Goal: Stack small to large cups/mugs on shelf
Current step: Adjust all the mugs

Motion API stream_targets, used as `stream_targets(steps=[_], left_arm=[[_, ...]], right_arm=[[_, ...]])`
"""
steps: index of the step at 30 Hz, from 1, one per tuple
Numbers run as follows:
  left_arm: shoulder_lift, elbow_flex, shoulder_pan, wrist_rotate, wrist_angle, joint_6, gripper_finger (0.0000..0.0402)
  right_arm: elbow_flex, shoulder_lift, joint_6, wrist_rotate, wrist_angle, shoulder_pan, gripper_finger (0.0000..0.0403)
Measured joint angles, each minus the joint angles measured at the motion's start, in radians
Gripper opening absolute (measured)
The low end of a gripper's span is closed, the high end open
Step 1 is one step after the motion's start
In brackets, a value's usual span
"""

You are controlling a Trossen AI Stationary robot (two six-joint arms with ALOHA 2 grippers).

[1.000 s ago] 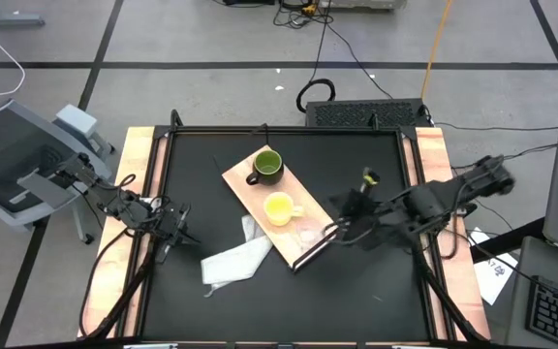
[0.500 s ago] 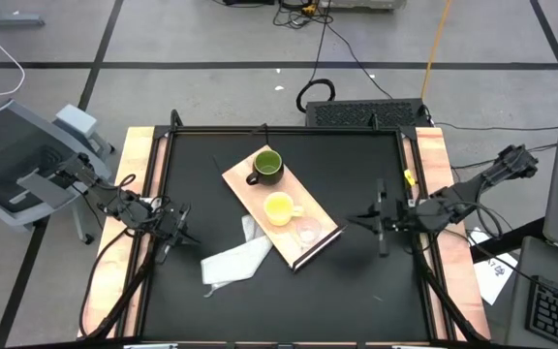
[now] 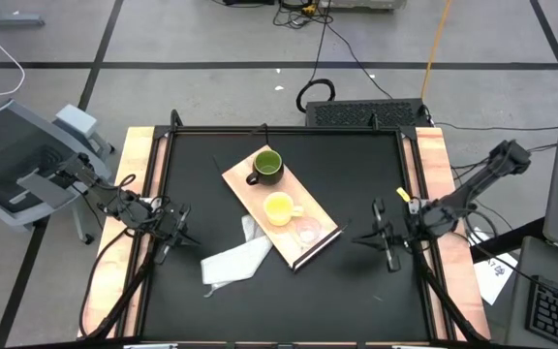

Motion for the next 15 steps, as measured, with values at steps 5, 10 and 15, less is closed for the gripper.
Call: stream_targets(steps=[5,10,15], left_arm=[[0.0,0.0,0.0,0.0,0.001,-0.013,0.0031],[0.0,0.0,0.0,0.018,0.003,-0.041,0.0031],[0.0,0.0,0.0,0.027,0.002,-0.049,0.0031]], right_arm=[[-0.109,0.0,-0.003,0.0,0.166,0.024,0.0],[-0.205,0.0,-0.046,0.0,0.337,0.037,0.0],[-0.255,0.0,-0.062,0.0,0.412,0.037,0.0]])
